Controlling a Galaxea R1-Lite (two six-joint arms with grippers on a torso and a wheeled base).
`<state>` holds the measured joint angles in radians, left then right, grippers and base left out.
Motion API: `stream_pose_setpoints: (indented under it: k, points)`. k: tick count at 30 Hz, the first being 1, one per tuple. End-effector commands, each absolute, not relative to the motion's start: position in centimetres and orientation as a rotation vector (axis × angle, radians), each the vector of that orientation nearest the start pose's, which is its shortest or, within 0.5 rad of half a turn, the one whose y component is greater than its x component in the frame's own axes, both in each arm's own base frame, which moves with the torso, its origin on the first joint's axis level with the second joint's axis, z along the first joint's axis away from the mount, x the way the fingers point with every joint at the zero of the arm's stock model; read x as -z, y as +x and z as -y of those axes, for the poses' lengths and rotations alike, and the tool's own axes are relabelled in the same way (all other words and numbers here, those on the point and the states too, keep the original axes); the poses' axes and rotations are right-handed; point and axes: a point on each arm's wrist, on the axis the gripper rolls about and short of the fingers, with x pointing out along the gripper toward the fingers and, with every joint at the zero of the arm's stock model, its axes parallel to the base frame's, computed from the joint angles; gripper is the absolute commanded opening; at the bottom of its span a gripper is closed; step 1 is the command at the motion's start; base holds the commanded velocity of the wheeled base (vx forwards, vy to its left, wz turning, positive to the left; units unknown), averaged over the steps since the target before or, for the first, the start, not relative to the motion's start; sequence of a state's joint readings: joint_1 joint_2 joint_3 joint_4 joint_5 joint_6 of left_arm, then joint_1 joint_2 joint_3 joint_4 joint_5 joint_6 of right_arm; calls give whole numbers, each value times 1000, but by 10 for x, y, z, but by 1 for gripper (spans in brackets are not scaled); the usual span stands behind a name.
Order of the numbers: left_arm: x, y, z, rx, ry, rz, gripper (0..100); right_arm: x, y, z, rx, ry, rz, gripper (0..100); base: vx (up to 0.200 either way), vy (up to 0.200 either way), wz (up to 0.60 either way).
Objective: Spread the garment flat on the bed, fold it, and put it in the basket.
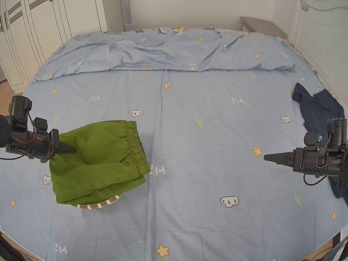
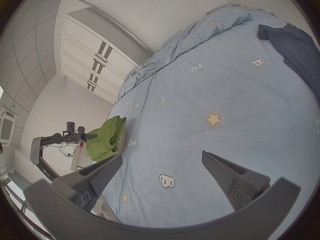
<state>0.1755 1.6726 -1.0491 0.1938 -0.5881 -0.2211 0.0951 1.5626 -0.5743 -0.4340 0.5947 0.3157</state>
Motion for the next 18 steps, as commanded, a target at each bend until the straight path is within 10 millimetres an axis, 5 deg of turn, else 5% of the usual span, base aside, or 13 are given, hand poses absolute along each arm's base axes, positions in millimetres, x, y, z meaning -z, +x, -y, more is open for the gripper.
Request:
stream_pose_setpoints:
  k: [1, 17, 18]
  points:
    - [-150, 298, -43, 211, -512, -925, 0, -145, 236, -36, -588, 433, -648, 100, 0, 0, 0]
    - [-138, 304, -30, 175, -464, -980, 0, -145, 235, -39, -599, 430, -652, 100, 0, 0, 0]
    - [-138, 304, -30, 175, -464, -980, 100, -145, 235, -39, -599, 430, -652, 100, 0, 0, 0]
